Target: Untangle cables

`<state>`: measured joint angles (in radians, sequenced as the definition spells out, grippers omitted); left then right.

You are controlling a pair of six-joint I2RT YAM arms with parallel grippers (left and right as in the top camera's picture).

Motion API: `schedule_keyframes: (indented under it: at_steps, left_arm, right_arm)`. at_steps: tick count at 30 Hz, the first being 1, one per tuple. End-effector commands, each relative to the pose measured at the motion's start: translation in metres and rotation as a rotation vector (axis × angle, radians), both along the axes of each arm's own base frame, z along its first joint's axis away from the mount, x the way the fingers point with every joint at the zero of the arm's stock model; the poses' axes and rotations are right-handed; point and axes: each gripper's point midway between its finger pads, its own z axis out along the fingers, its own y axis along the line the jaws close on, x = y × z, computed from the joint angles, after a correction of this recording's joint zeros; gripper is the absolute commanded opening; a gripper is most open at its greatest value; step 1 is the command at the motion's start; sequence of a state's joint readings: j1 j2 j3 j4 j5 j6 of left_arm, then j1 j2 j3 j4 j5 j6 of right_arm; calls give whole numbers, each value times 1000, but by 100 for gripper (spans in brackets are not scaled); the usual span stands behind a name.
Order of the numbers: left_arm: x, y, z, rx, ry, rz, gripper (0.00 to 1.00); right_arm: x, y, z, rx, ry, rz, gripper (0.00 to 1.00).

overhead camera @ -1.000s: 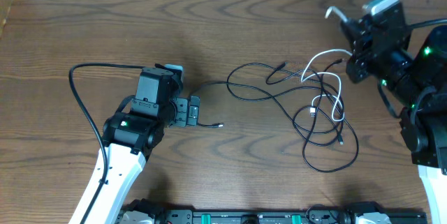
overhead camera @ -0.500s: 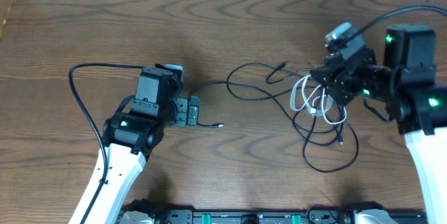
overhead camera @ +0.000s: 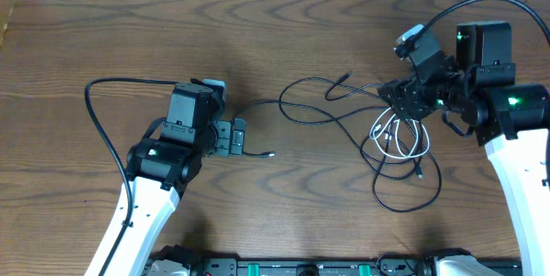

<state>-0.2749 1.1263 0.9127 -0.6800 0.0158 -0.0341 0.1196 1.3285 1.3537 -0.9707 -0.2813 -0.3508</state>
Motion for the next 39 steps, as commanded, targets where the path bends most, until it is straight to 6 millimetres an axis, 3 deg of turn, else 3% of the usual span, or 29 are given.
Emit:
schedule_keyframes:
  at_steps: [1,6,17,31,39]
  left_arm:
    - [2,4,0,7,-1,26,99]
    - [2,4,0,7,-1,26,99]
    - [2,4,0,7,-1,26,99]
    - [2,4,0,7,-1,26,99]
    - [2,4,0,7,-1,26,99]
  right_arm:
    - [5,-19,-4,-93,-4,-78,77]
    - [14,-27,-27,-137,63,-110,77]
    - [34,-37,-108,-127,313,-235,74]
    - [21,-38,-158,-164,500,-219,73]
    - [18,-40,-168,-177,533,-219,70]
